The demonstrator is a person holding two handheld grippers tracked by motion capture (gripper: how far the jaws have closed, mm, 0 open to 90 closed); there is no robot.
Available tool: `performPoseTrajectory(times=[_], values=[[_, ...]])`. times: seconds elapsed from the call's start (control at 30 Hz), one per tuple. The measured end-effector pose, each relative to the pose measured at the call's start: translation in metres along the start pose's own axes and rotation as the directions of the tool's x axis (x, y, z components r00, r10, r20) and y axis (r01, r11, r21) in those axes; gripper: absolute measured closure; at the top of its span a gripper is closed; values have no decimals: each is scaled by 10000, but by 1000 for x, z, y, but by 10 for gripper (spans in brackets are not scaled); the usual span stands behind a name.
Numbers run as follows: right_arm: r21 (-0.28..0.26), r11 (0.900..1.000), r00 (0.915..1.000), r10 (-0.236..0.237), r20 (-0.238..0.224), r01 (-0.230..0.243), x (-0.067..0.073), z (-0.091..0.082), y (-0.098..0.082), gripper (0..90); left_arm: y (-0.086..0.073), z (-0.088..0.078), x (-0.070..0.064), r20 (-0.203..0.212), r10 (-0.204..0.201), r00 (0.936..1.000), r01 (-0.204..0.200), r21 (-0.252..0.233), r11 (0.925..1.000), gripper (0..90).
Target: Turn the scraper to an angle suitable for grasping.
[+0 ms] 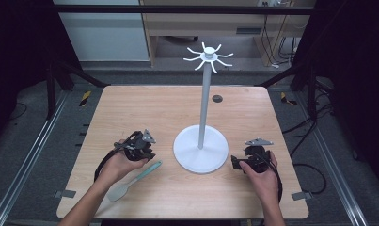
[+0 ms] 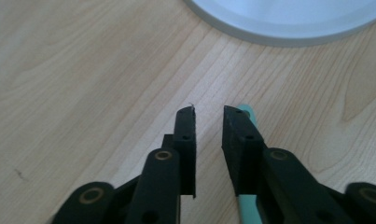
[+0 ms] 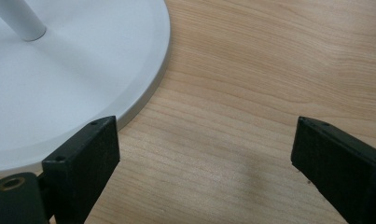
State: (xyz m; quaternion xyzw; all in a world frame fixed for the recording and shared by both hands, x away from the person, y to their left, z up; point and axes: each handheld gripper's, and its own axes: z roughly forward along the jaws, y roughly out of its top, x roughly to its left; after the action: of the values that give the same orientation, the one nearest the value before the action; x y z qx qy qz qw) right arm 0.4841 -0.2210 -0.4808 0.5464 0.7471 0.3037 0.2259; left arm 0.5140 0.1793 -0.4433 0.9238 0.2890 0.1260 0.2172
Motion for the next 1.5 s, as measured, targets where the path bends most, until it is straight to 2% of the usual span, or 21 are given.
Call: performPoseTrajectory(times=[0.13, 0.2, 0.6, 0.73, 0.97, 1.1, 1.13, 1.2, 1.23, 1.33, 1.47, 1.5], values=[[-6, 10000, 10000, -25, -2, 25, 0, 0, 0, 82, -4, 5, 2, 184, -201, 9996, 201, -4, 9998, 882], [21, 10000, 10000, -53, 19, 53, 1, 0, 0, 82, -9, 7, 1, 248, -274, 9993, 273, 38, 9996, 900], [-11, 10000, 10000, -49, 68, 49, 1, -2, 1, 84, -16, 19, -12, 293, -57, 9996, 51, 196, 9998, 900], [-10, 10000, 10000, 1, 76, -1, -1, -1, 0, 85, -14, 17, -19, 280, 185, 9994, -192, 252, 9995, 900], [15, 10000, 10000, -23, 61, 23, -1, -1, 0, 85, -14, 16, -21, 389, 163, 9991, -170, 191, 9997, 900], [93, 9999, 10000, -82, 45, 81, 0, 0, 0, 85, -16, 13, -26, 776, 301, 9965, -316, 181, 9993, 900], [101, 9999, 10000, -93, 35, 93, 0, 0, 0, 85, -16, 13, -27, 990, 308, 9946, -329, 204, 9992, 900], [100, 9999, 9999, -97, 42, 96, 0, 0, 0, 85, -16, 13, -29, 998, 397, 9942, -420, 211, 9989, 900], [70, 10000, 10000, -58, 38, 58, 0, 0, 0, 85, -14, 11, -31, 702, 543, 9961, -553, 122, 9984, 900], [57, 10000, 10000, -53, 67, 53, -1, 0, 0, 85, -9, 4, -29, 490, 542, 9973, -536, -138, 9985, 900], [68, 10000, 10000, -50, 38, 49, -1, 0, 0, 85, -5, -2, -29, 330, 533, 9980, -530, -98, 9985, 900], [85, 9999, 10000, -55, 39, 54, 0, 0, 0, 85, -2, -4, -29, 242, 548, 9982, -551, 105, 9984, 900]])
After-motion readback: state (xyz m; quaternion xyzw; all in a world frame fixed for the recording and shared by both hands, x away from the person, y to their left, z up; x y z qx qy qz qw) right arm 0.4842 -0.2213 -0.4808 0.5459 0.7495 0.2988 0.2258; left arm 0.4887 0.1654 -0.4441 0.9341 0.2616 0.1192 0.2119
